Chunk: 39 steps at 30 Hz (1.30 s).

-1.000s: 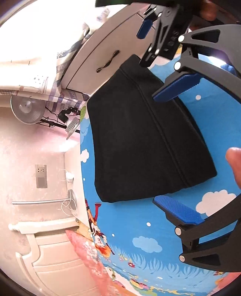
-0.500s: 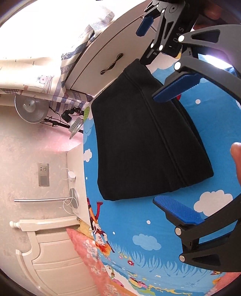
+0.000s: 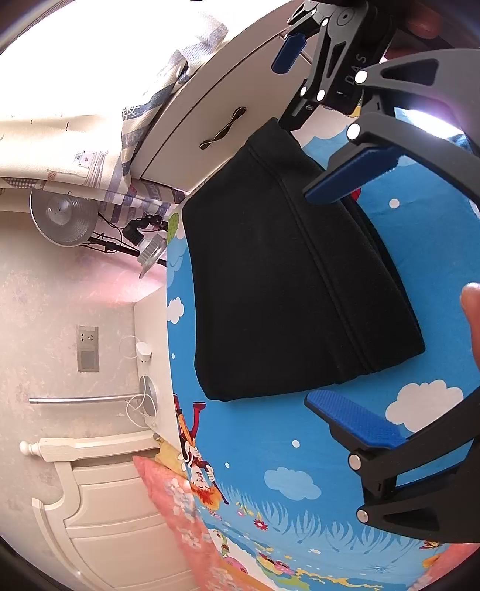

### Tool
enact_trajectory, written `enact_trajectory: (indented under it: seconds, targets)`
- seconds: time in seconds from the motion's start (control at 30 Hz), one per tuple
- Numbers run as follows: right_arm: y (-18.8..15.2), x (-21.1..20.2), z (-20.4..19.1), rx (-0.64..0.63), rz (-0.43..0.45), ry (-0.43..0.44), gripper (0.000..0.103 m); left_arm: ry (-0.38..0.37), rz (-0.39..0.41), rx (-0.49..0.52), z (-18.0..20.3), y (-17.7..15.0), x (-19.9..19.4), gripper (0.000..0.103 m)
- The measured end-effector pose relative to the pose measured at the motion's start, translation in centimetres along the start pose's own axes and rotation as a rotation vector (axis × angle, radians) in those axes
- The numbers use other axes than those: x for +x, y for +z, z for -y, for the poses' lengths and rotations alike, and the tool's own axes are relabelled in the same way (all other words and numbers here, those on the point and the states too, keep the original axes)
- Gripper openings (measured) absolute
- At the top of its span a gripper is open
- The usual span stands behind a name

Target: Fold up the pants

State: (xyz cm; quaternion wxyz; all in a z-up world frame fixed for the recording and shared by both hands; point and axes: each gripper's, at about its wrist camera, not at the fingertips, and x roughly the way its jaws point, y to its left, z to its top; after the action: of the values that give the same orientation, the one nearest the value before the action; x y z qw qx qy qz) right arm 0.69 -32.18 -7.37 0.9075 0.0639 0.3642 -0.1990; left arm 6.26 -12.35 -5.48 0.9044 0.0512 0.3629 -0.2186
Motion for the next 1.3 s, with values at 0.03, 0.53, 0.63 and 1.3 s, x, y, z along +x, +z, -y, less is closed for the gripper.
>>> enact_trajectory:
  seconds: [0.03,0.53,0.63,1.3]
  targets:
    - [0.0,0.0,0.0,0.000,0.000,0.000,0.092,-0.001,0.000,0.000,0.0,0.0,0.0,0.101]
    - [-0.1,0.2,0.0,0.000,-0.005,-0.001,0.092,-0.005,0.003,0.002,0.4,-0.1,0.0,0.101]
    - [-0.1,0.2,0.0,0.000,-0.007,0.000,0.092,-0.005,0.003,0.002,0.4,-0.1,0.0,0.101]
    - [-0.8,0.6,0.4,0.008,0.002,0.005,0.092,-0.084,0.024,-0.039,-1.9,0.1,-0.1,0.101]
